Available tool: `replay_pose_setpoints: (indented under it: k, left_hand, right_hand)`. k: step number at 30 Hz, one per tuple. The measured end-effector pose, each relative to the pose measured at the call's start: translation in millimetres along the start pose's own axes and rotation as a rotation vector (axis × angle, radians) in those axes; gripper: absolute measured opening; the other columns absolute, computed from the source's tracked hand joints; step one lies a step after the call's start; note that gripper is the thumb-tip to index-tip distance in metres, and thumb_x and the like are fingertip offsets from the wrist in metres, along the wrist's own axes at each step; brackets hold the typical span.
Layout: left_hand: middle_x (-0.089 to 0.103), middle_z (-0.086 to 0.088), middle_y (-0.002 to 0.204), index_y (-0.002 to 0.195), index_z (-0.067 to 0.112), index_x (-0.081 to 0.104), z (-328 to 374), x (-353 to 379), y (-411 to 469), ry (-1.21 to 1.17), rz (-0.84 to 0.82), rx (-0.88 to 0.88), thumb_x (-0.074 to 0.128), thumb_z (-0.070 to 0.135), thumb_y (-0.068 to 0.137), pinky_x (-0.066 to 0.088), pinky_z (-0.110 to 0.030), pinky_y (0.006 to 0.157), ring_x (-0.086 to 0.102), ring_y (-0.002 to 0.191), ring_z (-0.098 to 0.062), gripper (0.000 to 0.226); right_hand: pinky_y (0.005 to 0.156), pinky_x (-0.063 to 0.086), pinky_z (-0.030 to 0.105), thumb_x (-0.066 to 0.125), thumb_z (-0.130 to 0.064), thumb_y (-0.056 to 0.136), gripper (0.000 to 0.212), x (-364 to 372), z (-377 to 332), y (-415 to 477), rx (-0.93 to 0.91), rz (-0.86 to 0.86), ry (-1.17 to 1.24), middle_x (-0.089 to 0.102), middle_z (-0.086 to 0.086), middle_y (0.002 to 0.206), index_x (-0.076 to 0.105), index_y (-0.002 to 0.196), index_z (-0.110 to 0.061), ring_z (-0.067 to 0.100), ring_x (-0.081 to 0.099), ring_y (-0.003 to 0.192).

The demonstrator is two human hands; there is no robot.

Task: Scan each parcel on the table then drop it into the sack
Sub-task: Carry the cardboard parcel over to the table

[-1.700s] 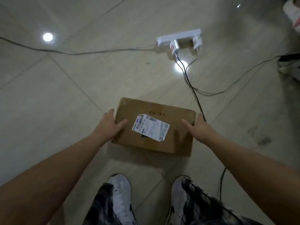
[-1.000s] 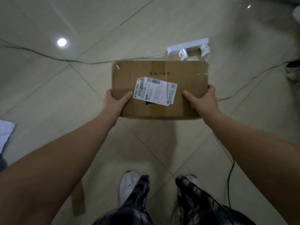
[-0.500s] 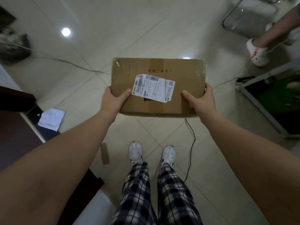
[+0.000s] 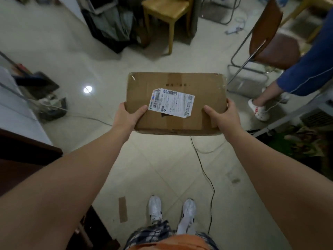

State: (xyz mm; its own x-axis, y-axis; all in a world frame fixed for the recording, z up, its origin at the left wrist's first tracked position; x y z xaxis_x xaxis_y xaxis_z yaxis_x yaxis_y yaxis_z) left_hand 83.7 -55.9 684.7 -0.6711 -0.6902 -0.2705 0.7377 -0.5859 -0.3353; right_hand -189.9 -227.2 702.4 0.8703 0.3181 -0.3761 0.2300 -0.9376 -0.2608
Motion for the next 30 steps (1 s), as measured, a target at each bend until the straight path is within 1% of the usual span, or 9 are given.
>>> replay_pose_setpoints:
  k: [5,12,15,17,21,23,26,28,30]
  left_hand:
    - [0.055,-0.001,0.115,0.13,0.009,0.044,41.0,0.2,39.0,0.003,-0.016,0.046,0.078,0.035,0.078,0.05,-0.035,0.092,0.057,0.105,-0.02,0.068]
    - [0.055,-0.002,0.117,0.133,0.007,0.042,80.5,32.4,115.7,0.016,-0.068,0.059,0.076,0.032,0.08,0.05,-0.031,0.08,0.057,0.102,-0.02,0.068]
    - [0.054,-0.001,0.116,0.133,0.007,0.043,99.4,64.0,160.4,0.008,-0.075,0.056,0.076,0.031,0.08,0.05,-0.031,0.081,0.057,0.102,-0.019,0.066]
    - [0.055,-0.001,0.115,0.132,0.009,0.044,115.3,88.4,192.9,0.016,-0.068,0.059,0.077,0.033,0.079,0.051,-0.033,0.083,0.057,0.102,-0.019,0.067]
    - [0.055,0.0,0.115,0.131,0.011,0.046,154.2,132.2,260.3,0.04,-0.044,0.054,0.079,0.037,0.076,0.052,-0.039,0.091,0.058,0.106,-0.021,0.069]
    - [0.056,0.0,0.116,0.13,0.011,0.046,176.9,153.1,292.6,0.036,-0.038,0.067,0.079,0.038,0.076,0.051,-0.038,0.093,0.058,0.108,-0.022,0.069]
    - [0.057,0.001,0.12,0.131,0.011,0.047,203.3,179.6,339.1,0.03,-0.042,0.065,0.079,0.039,0.075,0.05,-0.031,0.088,0.057,0.106,-0.018,0.071]
    - [0.06,0.0,0.122,0.132,0.011,0.049,216.5,195.3,374.2,0.012,-0.058,0.056,0.081,0.044,0.071,0.053,-0.034,0.09,0.06,0.107,-0.019,0.077]
    - [0.061,-0.002,0.122,0.132,0.012,0.05,230.7,212.1,408.1,-0.006,-0.082,0.048,0.083,0.049,0.065,0.054,-0.037,0.09,0.062,0.107,-0.02,0.083]
  right_hand:
    - [0.097,0.049,0.04,0.08,-0.04,0.073,0.083,9.7,-30.6,27.2,-0.024,0.033,0.057,0.05,-0.01,0.117,0.037,0.141,-0.021,0.012,0.052,0.107]
    - [0.088,0.047,0.027,0.079,-0.039,0.075,0.079,17.4,-49.9,101.1,-0.016,0.043,0.103,0.052,-0.018,0.107,0.037,0.14,-0.022,0.004,0.054,0.099]
    - [0.078,0.047,0.02,0.079,-0.036,0.077,0.077,14.7,-58.6,153.4,0.003,0.065,0.136,0.051,-0.021,0.102,0.037,0.14,-0.022,0.001,0.053,0.093]
    - [0.069,0.042,0.014,0.078,-0.035,0.078,0.078,9.5,-69.6,193.9,0.005,0.074,0.141,0.051,-0.016,0.108,0.035,0.142,-0.021,0.003,0.052,0.095]
    - [0.064,0.038,0.01,0.078,-0.032,0.079,0.079,-2.6,-98.4,280.8,0.004,0.086,0.136,0.049,-0.008,0.12,0.034,0.144,-0.019,0.007,0.049,0.104]
    - [0.067,0.038,0.011,0.077,-0.032,0.08,0.079,-6.8,-113.9,323.1,0.001,0.085,0.14,0.048,-0.008,0.121,0.033,0.144,-0.019,0.008,0.048,0.105]
    - [0.07,0.039,0.014,0.075,-0.033,0.082,0.081,-9.4,-131.6,380.4,0.015,0.075,0.139,0.045,-0.008,0.124,0.027,0.146,-0.021,0.008,0.045,0.108]
    - [0.082,0.04,0.02,0.074,-0.035,0.082,0.083,-9.2,-143.6,417.9,0.015,0.085,0.098,0.045,-0.004,0.132,0.026,0.147,-0.022,0.01,0.043,0.112]
    - [0.088,0.039,0.027,0.074,-0.035,0.081,0.083,-8.3,-153.7,457.1,0.011,0.101,0.073,0.044,0.0,0.139,0.026,0.147,-0.021,0.012,0.044,0.116]
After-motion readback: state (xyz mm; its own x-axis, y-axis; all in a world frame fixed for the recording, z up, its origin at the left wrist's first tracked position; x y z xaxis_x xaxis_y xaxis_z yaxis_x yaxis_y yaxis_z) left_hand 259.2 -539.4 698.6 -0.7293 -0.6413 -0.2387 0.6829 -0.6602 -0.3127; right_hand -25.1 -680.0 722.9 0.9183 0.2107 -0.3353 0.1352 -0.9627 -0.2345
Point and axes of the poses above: each hand's wrist, its own y-axis towards the middle knuckle, its own x-axis out of the palm, z = x × y, the point moved 5 cm from there along y, towards the middle knuckle
